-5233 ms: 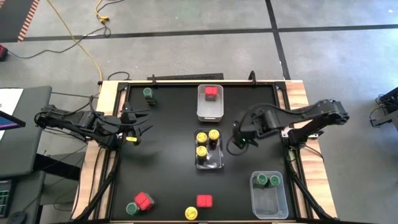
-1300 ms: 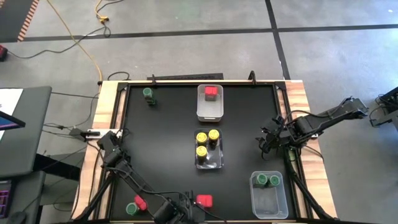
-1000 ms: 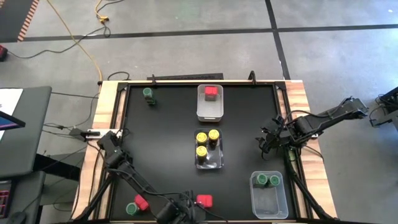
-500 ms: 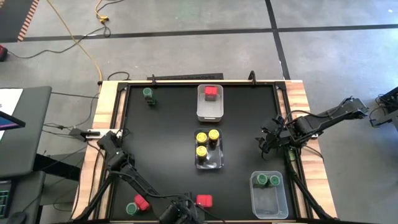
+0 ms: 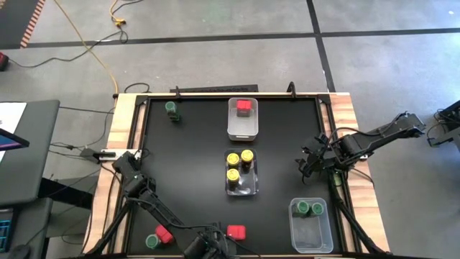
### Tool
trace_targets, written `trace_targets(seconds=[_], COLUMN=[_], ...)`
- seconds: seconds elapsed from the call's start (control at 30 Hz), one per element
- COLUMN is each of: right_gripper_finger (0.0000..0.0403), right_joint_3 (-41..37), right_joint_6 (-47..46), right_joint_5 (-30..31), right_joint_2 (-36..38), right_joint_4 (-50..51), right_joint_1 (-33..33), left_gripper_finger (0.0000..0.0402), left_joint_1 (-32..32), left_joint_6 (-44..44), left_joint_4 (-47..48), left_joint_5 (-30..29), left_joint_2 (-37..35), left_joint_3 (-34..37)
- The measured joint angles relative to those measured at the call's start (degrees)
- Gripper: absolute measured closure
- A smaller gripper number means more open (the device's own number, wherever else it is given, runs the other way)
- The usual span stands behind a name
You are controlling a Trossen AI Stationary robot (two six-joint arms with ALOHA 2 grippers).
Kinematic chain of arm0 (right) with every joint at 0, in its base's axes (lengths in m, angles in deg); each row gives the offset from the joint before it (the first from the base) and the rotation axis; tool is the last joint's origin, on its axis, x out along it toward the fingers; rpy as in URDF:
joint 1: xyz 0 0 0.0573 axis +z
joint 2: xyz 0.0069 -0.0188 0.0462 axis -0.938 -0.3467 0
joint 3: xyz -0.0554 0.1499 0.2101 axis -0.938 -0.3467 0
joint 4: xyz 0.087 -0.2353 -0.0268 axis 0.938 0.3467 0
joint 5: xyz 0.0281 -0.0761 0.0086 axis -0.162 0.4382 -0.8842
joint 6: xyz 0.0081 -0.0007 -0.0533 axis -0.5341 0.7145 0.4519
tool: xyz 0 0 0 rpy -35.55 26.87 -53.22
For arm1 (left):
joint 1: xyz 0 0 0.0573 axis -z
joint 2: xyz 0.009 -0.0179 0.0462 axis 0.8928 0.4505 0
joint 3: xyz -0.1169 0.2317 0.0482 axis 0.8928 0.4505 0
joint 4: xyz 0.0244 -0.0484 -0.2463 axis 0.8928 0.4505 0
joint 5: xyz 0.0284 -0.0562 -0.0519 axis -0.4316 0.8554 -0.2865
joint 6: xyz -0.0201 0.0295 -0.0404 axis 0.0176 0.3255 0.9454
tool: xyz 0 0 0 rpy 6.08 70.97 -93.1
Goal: Sort spices by type
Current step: Put the yellow seasoning bottle into the black bin
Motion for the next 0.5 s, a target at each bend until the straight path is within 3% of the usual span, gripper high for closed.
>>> trace_targets(seconds=[0.33, 0.5], right_gripper_finger=[0.0046, 0.0046], right_joint_3=[0.0, 0.0], right_joint_6=[0.0, 0.0], right_joint_5=[0.0, 0.0], right_joint_2=[0.0, 0.0], right_joint_4=[-0.3, -0.6], right_joint_1=[0.0, 0.0], left_gripper_finger=[0.018, 0.0181], left_joint_1=[-0.2, -0.9], left_joint_6=[5.0, 8.7], left_joint_4=[11.4, 16.0], left_joint_5=[0.2, -0.8], left_joint_2=[0.0, -3.6], left_joint_3=[-5.7, -5.2])
